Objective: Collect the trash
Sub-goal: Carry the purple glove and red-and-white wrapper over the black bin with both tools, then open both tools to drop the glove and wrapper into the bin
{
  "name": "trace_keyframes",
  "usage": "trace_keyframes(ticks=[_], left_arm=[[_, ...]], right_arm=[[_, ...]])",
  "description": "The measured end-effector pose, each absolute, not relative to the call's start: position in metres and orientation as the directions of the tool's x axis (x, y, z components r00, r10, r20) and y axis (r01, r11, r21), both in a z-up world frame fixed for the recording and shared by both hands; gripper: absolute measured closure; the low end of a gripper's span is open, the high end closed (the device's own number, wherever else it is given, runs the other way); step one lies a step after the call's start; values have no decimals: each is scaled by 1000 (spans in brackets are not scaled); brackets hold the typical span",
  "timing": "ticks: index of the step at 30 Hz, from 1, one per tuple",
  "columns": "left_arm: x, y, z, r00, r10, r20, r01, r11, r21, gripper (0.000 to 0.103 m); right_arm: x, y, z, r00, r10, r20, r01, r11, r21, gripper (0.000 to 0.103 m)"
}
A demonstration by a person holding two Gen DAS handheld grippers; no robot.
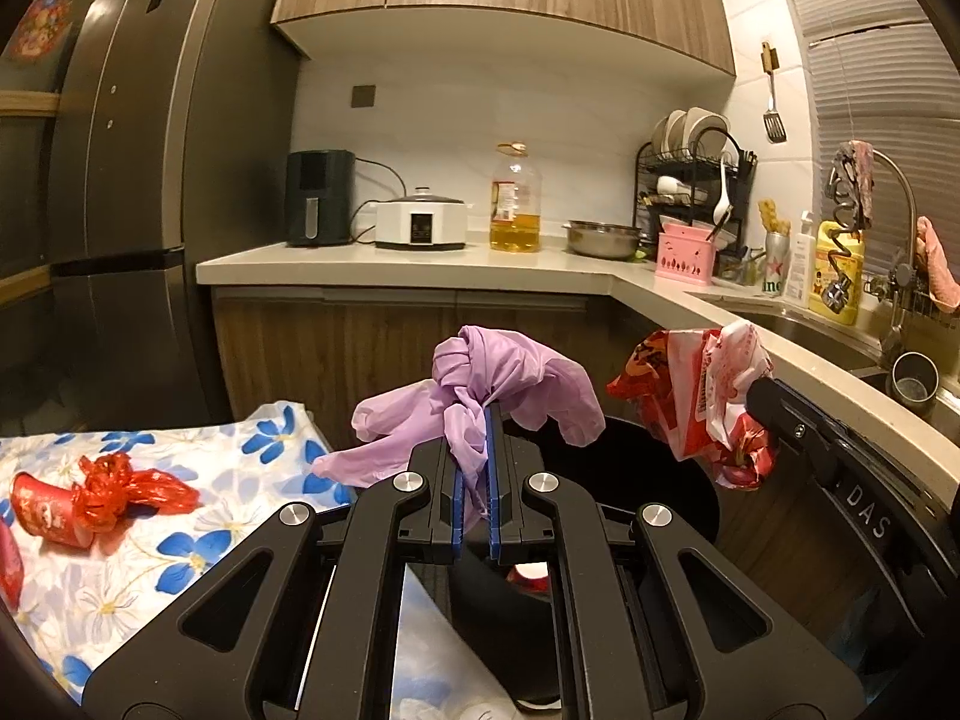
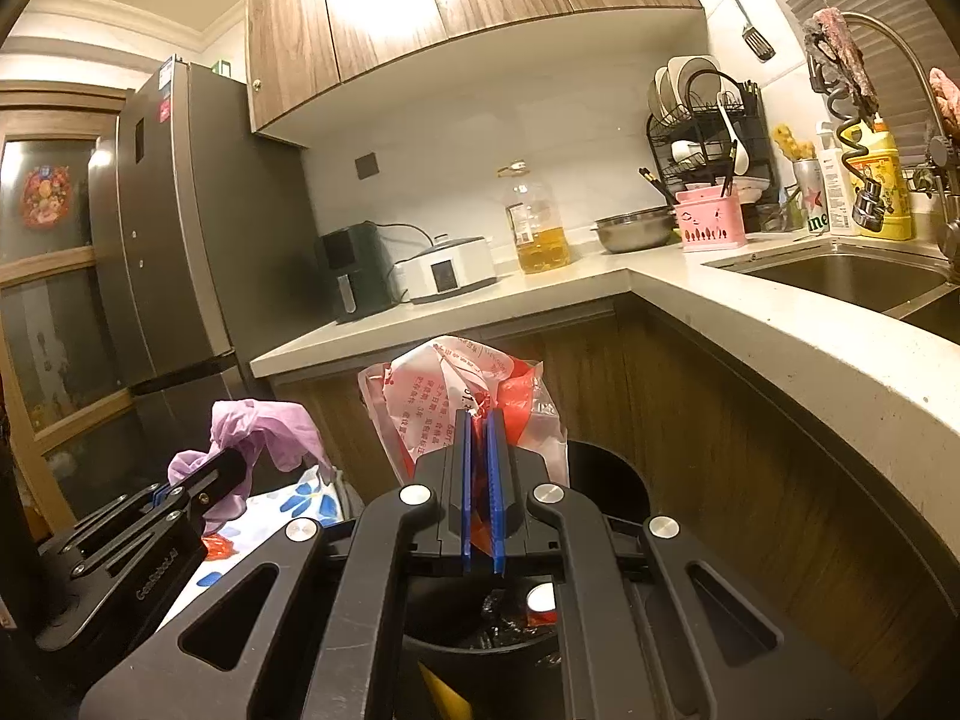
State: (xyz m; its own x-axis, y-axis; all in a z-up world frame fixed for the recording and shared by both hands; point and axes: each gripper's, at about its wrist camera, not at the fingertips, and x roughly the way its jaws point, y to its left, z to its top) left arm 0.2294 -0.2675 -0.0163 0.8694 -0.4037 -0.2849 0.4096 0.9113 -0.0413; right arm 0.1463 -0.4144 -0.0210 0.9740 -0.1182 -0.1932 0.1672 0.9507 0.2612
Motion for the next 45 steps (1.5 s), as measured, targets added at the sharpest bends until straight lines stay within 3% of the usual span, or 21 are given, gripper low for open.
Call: trace_keyframes(ticks=[20,26,32,36,39,43,45], left_arm=[[251,-290,-32,839,-439,-322,450,892,-45,98],[255,-293,-38,830,-450,-331,462,886,-44,98],[261,-299,-46,810,-465,-357,484,874,-40,98],[262,-302,-52,793,-481,-373,505,862,-39,96],[264,-303,-56,784,-484,-390,512,858,-34,85],[262,-297,-60,790,-475,-388,503,864,-34,52],[260,-292,-61,799,-462,-384,490,871,-29,47]], right_arm=[[165,-418,-28,967,-112,-228,170,951,258,96],[170,-423,-32,966,-100,-238,164,950,267,85],[173,-426,-35,964,-97,-248,164,949,270,84],[172,-430,-37,961,-108,-253,179,944,279,74],[170,-433,-38,960,-118,-255,192,939,287,70],[165,-436,-38,959,-130,-253,204,935,291,56],[163,-435,-38,959,-131,-251,205,934,293,53]])
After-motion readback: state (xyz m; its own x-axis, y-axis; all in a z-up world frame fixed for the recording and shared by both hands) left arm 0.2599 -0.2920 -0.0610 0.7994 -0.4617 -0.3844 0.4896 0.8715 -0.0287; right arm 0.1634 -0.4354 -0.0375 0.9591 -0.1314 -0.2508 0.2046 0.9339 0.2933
